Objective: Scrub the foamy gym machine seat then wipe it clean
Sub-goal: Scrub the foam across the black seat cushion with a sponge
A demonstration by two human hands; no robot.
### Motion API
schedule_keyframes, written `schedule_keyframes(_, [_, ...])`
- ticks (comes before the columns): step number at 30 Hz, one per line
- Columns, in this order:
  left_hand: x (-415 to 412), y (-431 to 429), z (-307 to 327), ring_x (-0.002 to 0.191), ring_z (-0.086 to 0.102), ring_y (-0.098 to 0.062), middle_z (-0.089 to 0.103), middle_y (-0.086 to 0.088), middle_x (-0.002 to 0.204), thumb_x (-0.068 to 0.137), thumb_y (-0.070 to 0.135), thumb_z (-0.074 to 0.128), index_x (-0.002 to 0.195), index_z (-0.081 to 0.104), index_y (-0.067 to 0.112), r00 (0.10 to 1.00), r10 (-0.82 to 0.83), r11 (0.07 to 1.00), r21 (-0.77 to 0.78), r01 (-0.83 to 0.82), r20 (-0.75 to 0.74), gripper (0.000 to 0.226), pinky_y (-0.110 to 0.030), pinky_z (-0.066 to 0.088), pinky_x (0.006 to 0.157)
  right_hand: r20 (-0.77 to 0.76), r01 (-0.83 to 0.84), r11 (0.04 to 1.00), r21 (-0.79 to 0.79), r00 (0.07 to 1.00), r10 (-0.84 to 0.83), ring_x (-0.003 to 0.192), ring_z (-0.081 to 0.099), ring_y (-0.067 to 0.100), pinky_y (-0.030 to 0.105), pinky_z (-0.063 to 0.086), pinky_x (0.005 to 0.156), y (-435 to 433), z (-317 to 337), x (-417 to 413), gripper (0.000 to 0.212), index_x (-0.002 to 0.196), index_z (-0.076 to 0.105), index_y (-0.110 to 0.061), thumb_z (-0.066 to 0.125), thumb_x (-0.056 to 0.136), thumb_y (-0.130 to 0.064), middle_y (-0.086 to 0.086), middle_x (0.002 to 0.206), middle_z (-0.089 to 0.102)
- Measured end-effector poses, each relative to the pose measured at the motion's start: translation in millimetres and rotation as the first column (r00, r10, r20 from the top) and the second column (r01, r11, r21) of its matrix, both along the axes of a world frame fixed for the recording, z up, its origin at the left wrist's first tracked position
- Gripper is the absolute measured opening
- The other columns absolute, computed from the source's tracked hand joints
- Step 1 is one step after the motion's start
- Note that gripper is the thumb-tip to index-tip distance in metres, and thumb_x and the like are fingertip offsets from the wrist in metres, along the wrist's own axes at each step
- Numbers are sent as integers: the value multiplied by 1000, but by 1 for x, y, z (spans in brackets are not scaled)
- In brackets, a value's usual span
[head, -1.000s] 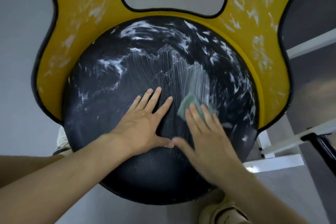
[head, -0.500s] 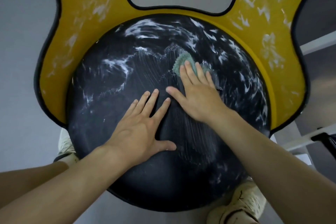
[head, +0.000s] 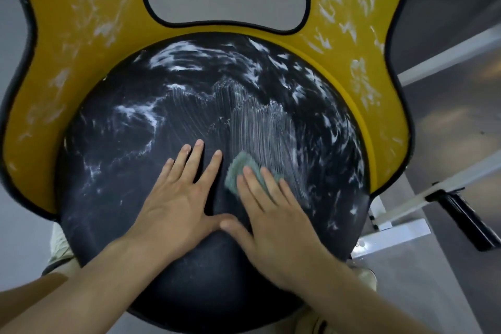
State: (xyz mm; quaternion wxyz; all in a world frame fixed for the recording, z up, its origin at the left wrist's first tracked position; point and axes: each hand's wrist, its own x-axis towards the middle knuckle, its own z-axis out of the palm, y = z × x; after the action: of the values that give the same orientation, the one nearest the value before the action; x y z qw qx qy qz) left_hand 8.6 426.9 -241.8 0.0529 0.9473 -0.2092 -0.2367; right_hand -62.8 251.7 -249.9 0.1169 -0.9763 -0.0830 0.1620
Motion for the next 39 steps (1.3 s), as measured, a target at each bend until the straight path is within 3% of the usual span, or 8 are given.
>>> schedule_keyframes(3, [-2,1,-1,144,-40,-17,-44,-1,156,76,86,36,153,-30,34,1000,7,1000,-16,-7,-1,114,-37,-15,123,11,25,999,-30,1000,-25,153,-23,17,43,-12,125,0,-3,52,82,162,-9,-19,8,100,-70,-3,168,-17])
schedule_keyframes(7, [1,0,-3,145,-38,-18,-42,-3,157,75,88,41,155,-26,30,1000,10,1000,-1,-10,-11,119,-40,-11,125,-39,77,997,-2,996,-77,154,-22,17,42,-13,125,7,-1,102,82,162,-6,-19,7,99,-70,-3,169,-17])
schedule_keyframes(14, [5,0,-3,144,-40,-18,-45,-2,155,78,85,42,153,-30,33,1000,5,1000,-13,-5,-4,116,-38,-15,123,-45,19,1000,2,999,-19,152,-27,13,40,-9,126,1,6,-2,83,163,-5,-19,3,99,-72,-4,169,-15])
schedule_keyframes(18, [6,-2,-3,143,-41,-18,-47,-1,154,77,87,45,151,-33,34,1000,11,1000,0,-11,-18,120,-39,-15,124,-10,13,1000,-29,1000,-13,157,-5,17,40,2,123,-4,5,-26,82,163,14,-16,11,102,-71,-2,170,6])
schedule_keyframes(22, [4,-1,-3,143,-40,-18,-45,-2,155,79,85,43,152,-31,33,1000,16,1000,-15,-16,0,117,-38,-16,123,-12,18,999,-38,1000,-19,152,-26,15,42,-11,126,-6,1,22,82,161,-10,-20,6,100,-72,-6,167,-19])
schedule_keyframes(29, [4,-1,-4,145,-38,-19,-42,-3,157,74,89,41,152,-31,32,1000,6,1000,4,-6,-11,120,-40,-11,125,-41,97,995,-27,994,-98,154,-20,17,40,-11,125,-10,1,124,82,163,-6,-20,9,99,-71,-4,169,-16])
schedule_keyframes(36, [5,-1,-3,145,-39,-19,-44,-3,156,69,92,33,152,-31,33,1000,13,1000,-6,-13,-19,120,-40,-12,125,-54,24,1000,-10,998,-25,152,-27,16,43,-7,127,-11,9,0,84,162,-7,-18,8,100,-72,-4,169,-17])
schedule_keyframes(39, [4,-1,-4,144,-39,-19,-45,-3,155,74,89,41,152,-32,33,1000,20,1000,-2,-20,-15,120,-40,-13,124,-37,29,999,-34,999,-30,157,-7,20,43,4,125,-7,5,-39,84,163,11,-15,12,101,-73,-1,171,4])
